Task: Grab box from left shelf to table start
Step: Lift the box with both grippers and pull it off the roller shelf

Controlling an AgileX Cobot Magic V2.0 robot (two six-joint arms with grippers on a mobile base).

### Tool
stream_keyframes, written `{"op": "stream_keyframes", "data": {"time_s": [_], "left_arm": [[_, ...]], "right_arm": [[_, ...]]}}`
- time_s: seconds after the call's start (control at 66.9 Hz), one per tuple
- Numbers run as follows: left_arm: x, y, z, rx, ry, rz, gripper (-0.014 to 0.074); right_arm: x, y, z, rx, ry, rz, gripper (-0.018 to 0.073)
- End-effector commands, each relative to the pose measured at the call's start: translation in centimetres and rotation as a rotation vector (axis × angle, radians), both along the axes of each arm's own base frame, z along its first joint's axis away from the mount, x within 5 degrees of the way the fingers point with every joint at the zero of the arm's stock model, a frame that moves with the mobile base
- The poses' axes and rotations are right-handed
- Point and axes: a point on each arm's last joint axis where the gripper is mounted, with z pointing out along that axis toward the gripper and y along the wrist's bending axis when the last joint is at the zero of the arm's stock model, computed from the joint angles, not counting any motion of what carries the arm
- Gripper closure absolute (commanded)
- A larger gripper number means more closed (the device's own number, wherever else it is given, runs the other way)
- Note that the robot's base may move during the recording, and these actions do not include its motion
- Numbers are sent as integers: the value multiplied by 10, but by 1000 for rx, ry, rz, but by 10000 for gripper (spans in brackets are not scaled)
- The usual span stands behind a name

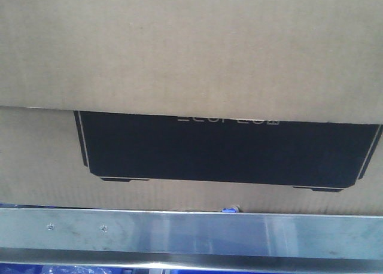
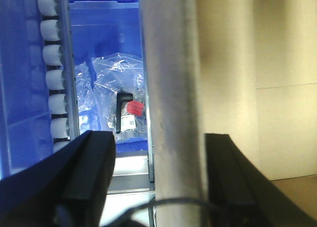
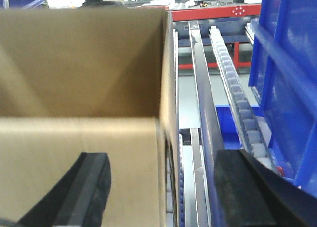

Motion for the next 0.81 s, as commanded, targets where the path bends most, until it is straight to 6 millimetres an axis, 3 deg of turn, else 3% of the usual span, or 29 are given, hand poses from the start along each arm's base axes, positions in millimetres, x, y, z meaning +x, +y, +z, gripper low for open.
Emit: {"op": "stream_keyframes", "data": {"time_s": [0.0,0.149,0.344,0.583,0.792], "left_arm": [[-8,2,18,-20,-57,7,309],[-8,2,18,-18,-57,8,309],[-8,2,18,-18,-57,8,309],[-8,2,18,-19,-59,8,309],[-8,2,18,-19,-59,8,309]], "right_arm": [[8,0,37,-10,-33,1,25],[39,1,76,-12,101,0,30],[96,2,101,-28,335,1,30],[161,-2,111,-83,644,-35,30],[204,-4,110,-116,732,-54,30]]}}
